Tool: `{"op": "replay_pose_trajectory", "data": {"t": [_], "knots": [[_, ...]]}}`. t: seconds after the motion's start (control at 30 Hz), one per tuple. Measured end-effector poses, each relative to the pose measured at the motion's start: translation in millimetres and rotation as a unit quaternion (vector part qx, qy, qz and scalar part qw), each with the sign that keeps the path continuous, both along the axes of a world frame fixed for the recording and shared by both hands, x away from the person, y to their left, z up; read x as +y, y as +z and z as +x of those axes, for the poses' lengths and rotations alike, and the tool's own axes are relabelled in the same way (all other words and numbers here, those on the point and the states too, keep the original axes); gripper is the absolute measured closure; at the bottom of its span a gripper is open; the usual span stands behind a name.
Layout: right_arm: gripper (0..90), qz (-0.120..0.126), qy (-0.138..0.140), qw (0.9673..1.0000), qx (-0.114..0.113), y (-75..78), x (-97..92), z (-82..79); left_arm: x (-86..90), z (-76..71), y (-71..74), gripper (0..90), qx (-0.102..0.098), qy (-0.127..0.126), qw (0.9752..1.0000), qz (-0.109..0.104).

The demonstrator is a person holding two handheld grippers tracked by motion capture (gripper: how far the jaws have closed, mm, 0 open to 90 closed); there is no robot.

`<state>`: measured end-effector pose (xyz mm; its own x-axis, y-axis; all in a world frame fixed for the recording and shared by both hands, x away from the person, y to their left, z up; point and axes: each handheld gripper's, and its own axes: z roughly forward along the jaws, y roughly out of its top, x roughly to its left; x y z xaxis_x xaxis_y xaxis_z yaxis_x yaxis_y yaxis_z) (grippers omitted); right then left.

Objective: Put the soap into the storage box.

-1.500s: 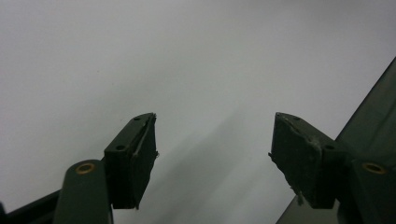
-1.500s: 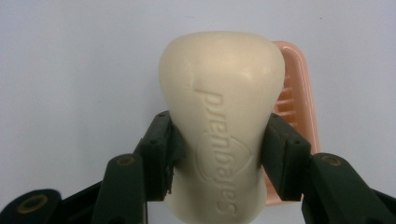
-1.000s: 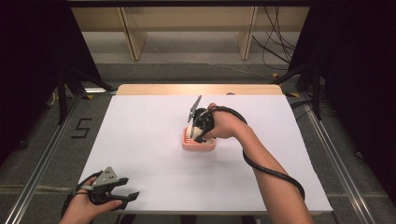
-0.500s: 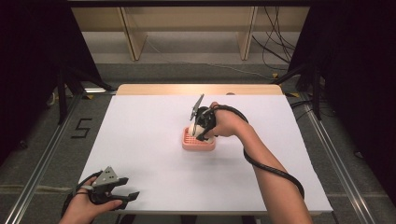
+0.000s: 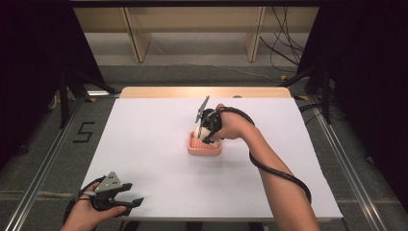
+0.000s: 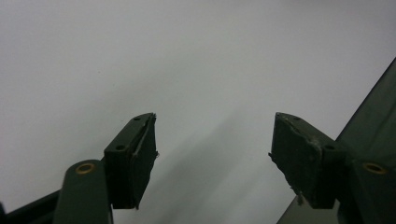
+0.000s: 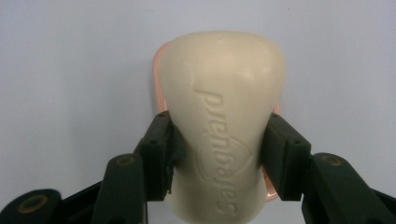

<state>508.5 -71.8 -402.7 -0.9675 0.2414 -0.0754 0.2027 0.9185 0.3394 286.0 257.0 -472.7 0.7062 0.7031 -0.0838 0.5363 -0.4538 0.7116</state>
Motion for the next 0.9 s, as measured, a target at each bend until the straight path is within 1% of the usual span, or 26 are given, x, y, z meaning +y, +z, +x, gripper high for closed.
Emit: {"op": "replay_pose_trajectory", "data": {"t": [0.03,0.07,0.1,0.13,0.17,0.23,0.3,0.33,0.37,0.4,0.47,0.53,0.57,0.6,0.63,0.67,0.7,0.73,0.77,0.8,0.83,0.87,0.9], "knots": [[50.7,0.002,-0.001,1.0,-0.004,-0.2,-0.4,0.7,0.0,0.1,0.0,30.6,0.0,0.001,1.0,0.0],[50.7,-0.001,-0.009,1.0,0.001,0.0,-0.5,0.1,0.2,0.2,0.1,30.6,-0.001,0.0,1.0,0.001],[50.7,-0.003,-0.006,1.0,0.002,0.0,-0.4,0.9,0.6,0.4,0.4,30.5,-0.002,-0.001,1.0,0.004],[50.7,-0.003,-0.01,0.9999,0.001,-0.4,-0.4,0.9,-0.4,0.3,-0.4,30.4,-0.004,0.007,1.0,0.002],[50.7,-0.004,-0.016,0.9999,0.002,-0.3,-0.5,0.5,-0.2,0.4,-0.2,30.3,-0.005,0.005,1.0,0.003],[50.7,-0.005,-0.013,0.9999,-0.003,-0.7,-0.7,1.9,-0.1,0.4,-0.2,30.3,-0.005,0.005,1.0,0.004],[50.7,-0.006,-0.011,0.9999,0.0,-1.1,-0.7,2.0,-0.2,0.2,-0.2,30.3,-0.004,0.004,1.0,0.003],[50.7,-0.004,-0.005,1.0,-0.002,-1.7,-0.6,2.8,-0.6,-0.2,-0.1,30.3,-0.001,0.001,1.0,-0.005],[50.7,-0.004,-0.006,1.0,-0.003,-1.8,-0.7,3.2,-0.8,-0.2,-0.1,30.3,0.0,0.0,1.0,-0.008],[50.7,-0.003,-0.005,1.0,-0.002,-1.9,-0.7,3.7,-1.3,-0.7,-0.4,30.3,0.004,0.004,0.9999,-0.011],[50.7,-0.006,-0.013,0.9999,-0.002,-1.5,-0.8,3.1,-1.4,-0.7,-0.6,30.3,0.004,0.006,0.9999,-0.01],[50.7,-0.008,-0.007,0.9999,-0.002,-2.2,-0.8,4.6,-1.3,-0.8,-0.4,30.3,0.003,0.006,0.9999,-0.009],[50.8,-0.007,-0.009,0.9999,-0.003,-2.5,-0.8,4.9,-0.8,-0.3,-0.1,30.3,0.0,0.0,1.0,-0.007],[50.7,-0.01,-0.011,0.9999,-0.004,-2.4,-0.8,5.4,0.1,0.7,-0.1,30.3,-0.002,0.002,1.0,0.003],[50.7,-0.009,-0.013,0.9999,-0.001,-2.2,-0.9,5.2,-0.3,0.5,-0.3,30.3,-0.006,0.005,1.0,0.004],[50.7,-0.004,-0.003,1.0,-0.003,-3.3,-0.9,6.9,-0.2,0.6,-0.3,30.3,-0.005,0.004,1.0,0.004],[50.7,-0.009,-0.007,0.9999,-0.002,-3.3,-0.8,6.7,-0.2,0.5,-0.2,30.3,-0.005,0.004,1.0,0.004],[50.7,-0.01,-0.013,0.9999,-0.002,-3.4,-0.8,6.3,-0.7,-0.2,0.0,30.3,-0.001,0.001,1.0,-0.005],[50.8,-0.009,-0.007,0.9999,-0.001,-3.9,-0.7,7.5,-0.7,-0.2,-0.1,30.3,0.0,0.0,1.0,-0.008],[50.7,-0.007,-0.003,1.0,0.0,-4.4,-0.7,8.2,0.6,0.6,0.3,30.3,-0.002,-0.003,1.0,0.003],[50.7,-0.008,-0.003,1.0,0.0,-4.5,-0.6,8.4,-0.5,0.4,-0.3,30.2,-0.006,0.007,1.0,0.003],[50.7,-0.009,-0.004,0.9999,-0.001,-4.8,-0.3,8.4,0.2,0.7,0.2,30.3,-0.003,0.003,1.0,0.004],[50.7,-0.011,-0.016,0.9998,0.002,-4.7,-0.1,7.1,-0.1,0.5,-0.1,30.3,-0.005,0.005,1.0,0.003]]}}
